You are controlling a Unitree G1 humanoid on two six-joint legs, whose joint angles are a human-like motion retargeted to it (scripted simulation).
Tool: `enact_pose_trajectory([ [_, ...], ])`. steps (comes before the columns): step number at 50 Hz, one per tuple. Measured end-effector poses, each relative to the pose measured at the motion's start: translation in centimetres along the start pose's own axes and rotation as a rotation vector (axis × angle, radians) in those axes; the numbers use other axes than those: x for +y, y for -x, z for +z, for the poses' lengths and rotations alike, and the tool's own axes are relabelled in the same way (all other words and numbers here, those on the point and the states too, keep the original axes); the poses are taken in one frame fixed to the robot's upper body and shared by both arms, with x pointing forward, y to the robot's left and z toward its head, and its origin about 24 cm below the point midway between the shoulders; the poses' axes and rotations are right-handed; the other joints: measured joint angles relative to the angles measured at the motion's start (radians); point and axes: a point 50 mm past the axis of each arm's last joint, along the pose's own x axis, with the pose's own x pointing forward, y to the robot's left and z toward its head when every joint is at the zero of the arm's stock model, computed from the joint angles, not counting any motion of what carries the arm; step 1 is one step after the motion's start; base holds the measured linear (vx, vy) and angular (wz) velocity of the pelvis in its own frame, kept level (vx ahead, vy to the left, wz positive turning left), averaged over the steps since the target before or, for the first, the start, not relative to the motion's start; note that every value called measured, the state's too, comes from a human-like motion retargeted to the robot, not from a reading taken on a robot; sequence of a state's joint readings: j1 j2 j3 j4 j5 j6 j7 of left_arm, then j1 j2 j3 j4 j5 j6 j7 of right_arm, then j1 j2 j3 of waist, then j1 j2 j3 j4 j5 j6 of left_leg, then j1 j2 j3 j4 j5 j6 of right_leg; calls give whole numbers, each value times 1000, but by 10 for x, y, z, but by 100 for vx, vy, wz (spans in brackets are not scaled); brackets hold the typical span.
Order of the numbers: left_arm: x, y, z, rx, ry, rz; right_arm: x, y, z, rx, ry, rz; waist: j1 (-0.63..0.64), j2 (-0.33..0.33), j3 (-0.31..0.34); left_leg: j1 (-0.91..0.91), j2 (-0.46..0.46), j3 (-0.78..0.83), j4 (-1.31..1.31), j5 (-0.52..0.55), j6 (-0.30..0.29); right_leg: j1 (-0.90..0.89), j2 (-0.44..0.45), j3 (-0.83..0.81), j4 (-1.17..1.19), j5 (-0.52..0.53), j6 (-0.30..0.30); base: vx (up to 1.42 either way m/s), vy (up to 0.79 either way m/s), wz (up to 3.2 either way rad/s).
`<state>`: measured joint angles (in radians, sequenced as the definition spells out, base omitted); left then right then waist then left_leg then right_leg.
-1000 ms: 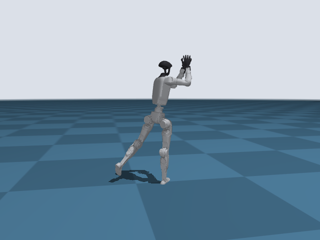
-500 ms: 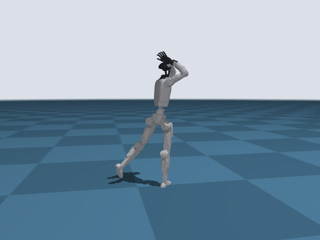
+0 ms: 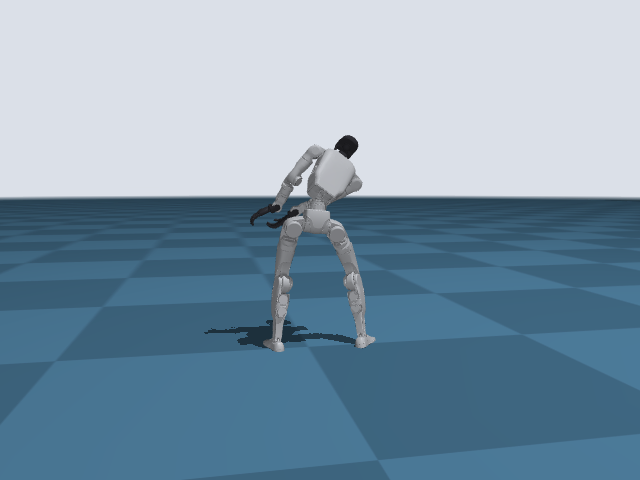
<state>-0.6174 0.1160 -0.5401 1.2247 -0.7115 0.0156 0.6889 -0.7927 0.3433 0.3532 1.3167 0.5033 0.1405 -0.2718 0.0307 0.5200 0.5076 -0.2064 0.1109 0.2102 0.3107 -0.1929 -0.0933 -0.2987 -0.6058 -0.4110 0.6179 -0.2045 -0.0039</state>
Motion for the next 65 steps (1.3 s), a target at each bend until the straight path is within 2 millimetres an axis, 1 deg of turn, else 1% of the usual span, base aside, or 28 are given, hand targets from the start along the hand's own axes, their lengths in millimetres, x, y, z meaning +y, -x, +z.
enact_pose_trajectory([
  [1,38,-15,12,-75,36,126,39,10,12,-37,18,92,83,0,-40,32,-64,-46,-42,24,-1,38,-69,-10,46,2,-10,20,34,314],
  [2,73,-24,31,-178,60,223,73,22,30,-97,31,185,178,0,-96,54,-122,-94,-80,48,-4,73,-130,-24,85,9,-22,24,36,343],
  [3,97,-24,65,-324,69,262,97,38,62,-207,35,280,297,0,-184,59,-167,-147,-111,71,-9,104,-172,-44,113,24,-39,27,36,346],
  [4,110,-16,103,-485,68,257,108,52,98,-332,31,338,420,0,-288,60,-196,-203,-133,88,-19,142,-192,-70,128,44,-55,30,36,346],
  [5,118,-2,142,-652,59,236,112,69,136,-468,22,380,544,0,-401,59,-218,-259,-150,103,-31,184,-201,-99,137,68,-71,32,36,329],
  [7,118,39,210,-946,100,186,102,106,200,-772,83,426,729,0,-584,90,-225,-372,-163,112,-61,310,-156,-150,117,131,-99,34,34,304],
  [8,123,59,235,-1067,137,191,100,124,221,-895,130,437,781,0,-652,114,-225,-426,-170,114,-78,375,-122,-167,98,165,-106,36,30,284],
  [10,139,94,270,-1245,216,262,104,158,245,-1093,238,495,832,0,-761,165,-214,-530,-186,118,-100,499,-38,-184,39,238,-114,36,24,262],
  [12,159,128,297,-1392,309,361,121,196,256,-1243,371,582,821,-26,-785,206,-205,-609,-219,128,-114,571,35,-160,-13,298,-110,33,15,212],
  [15,199,178,323,-1592,395,524,153,251,258,-1428,497,702,765,-102,-757,233,-194,-681,-281,146,-114,604,105,-93,-70,362,-85,27,5,127],
  [18,226,220,332,-1762,462,617,172,294,254,-1585,543,777,724,-190,-719,229,-174,-702,-334,154,-116,585,142,-30,-107,397,-44,20,-2,33],
  [20,238,238,332,-1831,480,684,178,314,250,-1658,558,825,702,-243,-695,216,-167,-694,-350,159,-107,563,151,-2,-123,415,-28,15,-5,-14],
  [22,240,249,330,-1886,479,719,178,325,247,-1711,580,850,682,-275,-682,214,-137,-697,-368,149,-142,544,168,14,-128,422,-11,11,-5,-30],
  [25,241,252,327,-1899,454,783,171,331,245,-1743,605,887,653,-317,-648,201,-129,-673,-365,149,-130,523,173,23,-136,434,-12,7,-5,-34],
  [29,228,242,323,-1880,452,720,159,320,246,-1721,659,860,620,-333,-605,190,-109,-637,-336,132,-162,506,186,32,-138,431,-10,2,-4,-40],
  [32,217,226,321,-1816,448,649,152,298,248,-1633,703,804,602,-334,-571,176,-103,-592,-302,119,-158,494,189,41,-149,422,-9,-2,-4,-58],
  [36,201,199,315,-1710,460,564,143,275,251,-1602,624,704,580,-336,-525,152,-92,-515,-252,96,-146,476,187,47,-175,389,-3,-5,-5,-82],
  [39,182,174,307,-1602,478,460,135,246,252,-1526,583,591,570,-343,-483,136,-77,-450,-218,76,-138,465,184,39,-202,349,5,-9,-7,-106],
  [42,158,140,289,-1442,476,350,122,205,244,-1392,519,479,558,-345,-440,120,-59,-377,-184,55,-122,454,178,12,-242,309,7,-12,-9,-128],
  [45,125,103,258,-1230,479,202,104,156,226,-1207,458,346,544,-350,-389,102,-36,-296,-149,31,-106,441,172,-35,-293,272,14,-15,-11,-150],
  [48,76,69,208,-930,522,17,68,101,193,-987,419,155,543,-359,-353,74,-12,-206,-105,1,-83,416,166,-101,-352,239,37,-17,-12,-167],
  [51,25,50,152,-599,587,-156,31,59,152,-778,389,-55,525,-385,-296,54,13,-111,-67,-26,-60,381,165,-155,-406,198,65,-19,-16,-173],
  [53,-6,45,114,-386,596,-254,2,38,119,-639,357,-176,505,-407,-264,42,30,-50,-45,-43,-45,354,168,-178,-438,166,84,-19,-19,-163],
  [56,-43,45,58,-149,521,-357,-36,16,69,-445,296,-267,453,-442,-231,32,54,31,-20,-62,-33,317,182,-180,-486,119,105,-18,-22,-143],
  [58,-60,50,30,-40,458,-388,-56,9,41,-341,261,-301,412,-482,-211,50,39,84,-66,-40,5,289,176,-157,-522,96,115,-16,-25,-126],
  [60,-71,55,3,10,357,-421,-70,6,14,-270,221,-332,352,-499,-212,53,67,122,-42,-49,-14,282,199,-134,-547,71,111,-11,-27,-102],
  [62,-78,60,-16,34,262,-454,-80,5,-9,-222,173,-369,287,-508,-224,60,101,151,-24,-50,-42,280,230,-105,-571,54,101,-7,-30,-87],
  [65,-87,67,-32,45,134,-497,-95,7,-32,-168,88,-410,191,-524,-243,88,135,189,-34,-24,-63,271,265,-56,-592,41,82,-4,-33,-83],
])
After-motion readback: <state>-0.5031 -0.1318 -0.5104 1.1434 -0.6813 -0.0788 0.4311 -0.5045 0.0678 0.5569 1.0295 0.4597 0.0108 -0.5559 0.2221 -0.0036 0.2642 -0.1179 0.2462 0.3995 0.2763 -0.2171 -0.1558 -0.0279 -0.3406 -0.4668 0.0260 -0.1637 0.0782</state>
